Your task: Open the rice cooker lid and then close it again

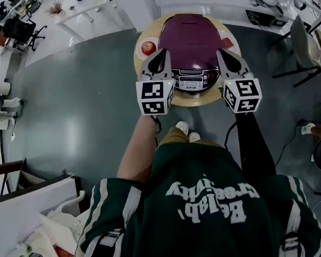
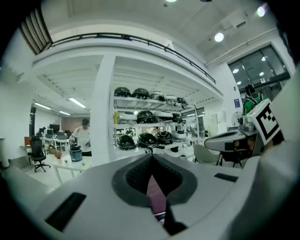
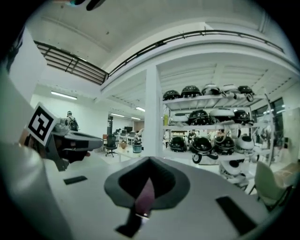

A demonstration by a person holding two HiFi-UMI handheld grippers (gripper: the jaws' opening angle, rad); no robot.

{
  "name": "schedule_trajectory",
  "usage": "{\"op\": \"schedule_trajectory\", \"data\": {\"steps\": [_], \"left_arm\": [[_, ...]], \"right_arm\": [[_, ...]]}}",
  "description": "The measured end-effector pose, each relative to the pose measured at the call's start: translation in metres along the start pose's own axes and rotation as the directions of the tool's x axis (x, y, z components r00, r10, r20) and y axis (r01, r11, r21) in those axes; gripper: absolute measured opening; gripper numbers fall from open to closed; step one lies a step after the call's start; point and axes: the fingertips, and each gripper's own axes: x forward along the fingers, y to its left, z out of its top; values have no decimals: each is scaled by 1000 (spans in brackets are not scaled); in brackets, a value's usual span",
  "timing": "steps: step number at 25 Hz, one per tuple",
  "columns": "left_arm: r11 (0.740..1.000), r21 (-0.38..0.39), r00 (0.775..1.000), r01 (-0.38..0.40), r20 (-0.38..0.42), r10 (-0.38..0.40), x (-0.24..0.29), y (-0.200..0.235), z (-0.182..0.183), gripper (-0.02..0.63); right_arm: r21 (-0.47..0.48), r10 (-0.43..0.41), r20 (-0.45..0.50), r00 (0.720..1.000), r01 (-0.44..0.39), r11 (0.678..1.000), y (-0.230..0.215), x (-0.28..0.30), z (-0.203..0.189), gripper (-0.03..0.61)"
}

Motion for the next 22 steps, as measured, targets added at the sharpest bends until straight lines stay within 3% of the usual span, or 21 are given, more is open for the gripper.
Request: {"op": "schedule_trajectory", "data": {"steps": [7,22], "left_arm": [[998,50,995,-34,100,29,-21,-3,48,-3],[996,78,995,-31,100,23,-25,-12,55,-3]], "right_arm": [[-44,-31,95,995,35,998,-5,-22,36,3],[-87,-55,106,993,65,994,-12,-37,43,3]]}}
